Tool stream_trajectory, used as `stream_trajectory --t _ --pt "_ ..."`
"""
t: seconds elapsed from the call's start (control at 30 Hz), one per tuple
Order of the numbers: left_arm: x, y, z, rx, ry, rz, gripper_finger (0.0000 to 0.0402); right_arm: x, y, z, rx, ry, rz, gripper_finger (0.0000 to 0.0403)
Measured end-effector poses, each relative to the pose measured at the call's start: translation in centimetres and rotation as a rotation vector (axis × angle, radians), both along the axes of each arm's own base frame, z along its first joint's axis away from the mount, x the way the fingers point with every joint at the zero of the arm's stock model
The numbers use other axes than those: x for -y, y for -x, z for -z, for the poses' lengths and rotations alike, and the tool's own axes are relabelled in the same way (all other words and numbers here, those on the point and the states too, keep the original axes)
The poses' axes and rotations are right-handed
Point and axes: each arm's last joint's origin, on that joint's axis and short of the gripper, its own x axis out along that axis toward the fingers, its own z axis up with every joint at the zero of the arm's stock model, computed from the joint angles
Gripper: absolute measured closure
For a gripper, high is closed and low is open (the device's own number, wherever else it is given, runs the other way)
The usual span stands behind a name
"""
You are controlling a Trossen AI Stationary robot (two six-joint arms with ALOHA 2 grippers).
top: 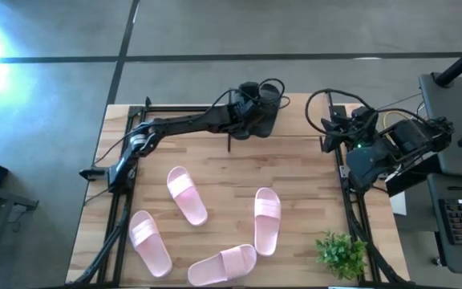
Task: Pick and place slides into the shelf
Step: Put the black slide on the shelf
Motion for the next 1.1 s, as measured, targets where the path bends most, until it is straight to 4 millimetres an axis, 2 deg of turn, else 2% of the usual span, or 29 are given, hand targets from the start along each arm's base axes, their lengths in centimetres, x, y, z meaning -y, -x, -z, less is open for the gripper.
stream_trajectory --t 0.07,0.13,0.23,0.33,0.47,0.67,0.93,1.1 --pt "1.4 0.7 -1.4 0.054 0.016 -0.021 0.0259 0.2 0.0 0.2 0.012 -0.029 0.026 0.0232" --pt "3.0 2.3 -3.7 0.167 0.09 -0.043 0.0259 0.5 0.1 0.6 -0.003 -0.05 0.045 0.0233" --pt "4.9 5.9 -7.8 0.447 0.346 -0.054 0.0263 1.5 0.2 1.4 -0.041 -0.103 0.095 0.0247" --pt "5.6 9.6 -10.2 0.649 0.629 -0.098 0.0274 2.8 0.3 2.3 -0.099 -0.145 0.166 0.0273" --pt "6.2 12.7 -10.3 0.672 0.707 -0.134 0.0295 4.9 -0.6 3.4 -0.21 -0.213 0.209 0.0316" --pt "7.2 17.1 -9.7 0.732 0.779 -0.196 0.0331 9.1 -3.9 5.5 -0.315 -0.278 0.111 0.0378" --pt "8.9 20.1 -6.7 0.743 0.889 -0.27 0.035 16.3 -6.1 8.2 -0.414 -0.398 0.078 0.0394" --pt "9.2 20.4 -5.1 0.732 0.894 -0.311 0.035 19.6 -7.7 10.9 -0.537 -0.431 0.075 0.0394"
